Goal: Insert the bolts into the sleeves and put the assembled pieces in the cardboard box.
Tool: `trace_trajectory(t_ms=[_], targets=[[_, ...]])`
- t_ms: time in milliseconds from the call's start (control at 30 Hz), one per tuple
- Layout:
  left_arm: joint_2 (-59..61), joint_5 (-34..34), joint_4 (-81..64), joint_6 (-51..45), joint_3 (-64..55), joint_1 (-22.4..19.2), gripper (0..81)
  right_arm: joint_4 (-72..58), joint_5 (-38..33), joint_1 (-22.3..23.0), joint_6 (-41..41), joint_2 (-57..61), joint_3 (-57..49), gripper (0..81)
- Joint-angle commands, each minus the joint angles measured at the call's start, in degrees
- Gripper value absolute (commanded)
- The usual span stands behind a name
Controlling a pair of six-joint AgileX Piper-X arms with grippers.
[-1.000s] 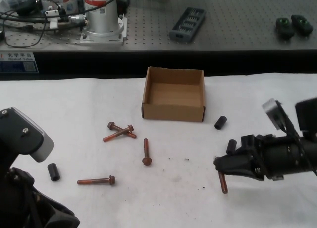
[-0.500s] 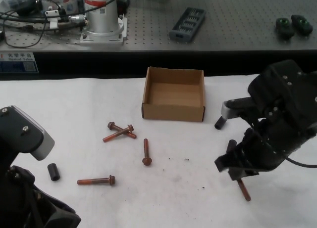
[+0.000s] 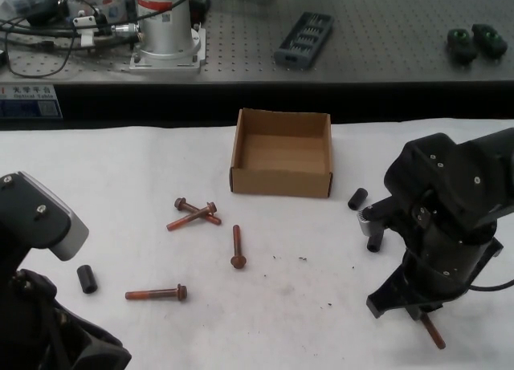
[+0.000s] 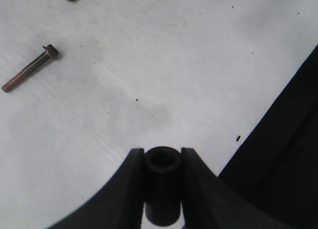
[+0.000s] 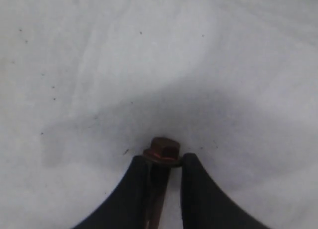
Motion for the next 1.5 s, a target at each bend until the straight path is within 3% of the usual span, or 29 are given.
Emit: trace_trajectory(t_ms=[0,133,233,367,433,767,1200,1267,1433,1467], targets=[[-0.4,-0.1,-0.8,-0.4,-0.3,0.1,0.6,0.4,-0.1,0.1,-1.0,0.7,-0.2,7.0],[-0.4,-0.1,-0.8,-0.4,-0.3,0.1,0.6,1.1,-0.4,0.1,-1.0,0.7,-0.2,7.0],[-0.4,-0.1,-0.8,-0.4,-0.3,0.1,0.6,1.6,-0.4,0.1,-1.0,0.7,-0.2,1.6],[-0.4,-0.1,-0.8,-0.4,-0.3,0.1,0.6,2.2,-0.4,0.1,-1.0,0.7,-0.2,26.7],[-0.4,-0.1,-0.8,-0.4,-0.3,0.1,0.6,2.7,-0.4,0.1,-1.0,0.7,-0.2,31.8],[-0.4,-0.1,-0.8,-0.4,-0.3,0.1,0.6,7.8,-0.4,0.1,-0.6,0.3,-0.7,27.5],[-0.4,-0.1,-0.8,-0.6,-0.3,0.1,0.6,-0.1,-6.3,0.1,1.8,0.5,-0.5,27.4],[-0.4,-0.1,-0.8,-0.6,-0.3,0.1,0.6,0.4,-6.4,0.1,2.3,0.8,-0.5,23.6],[-0.4,-0.1,-0.8,-0.6,-0.3,0.1,0.6,1.8,-6.4,0.1,2.9,1.6,-0.5,1.1],[-0.4,-0.1,-0.8,-0.6,-0.3,0.1,0.6,1.8,-6.4,0.1,2.9,1.6,-0.5,5.9]])
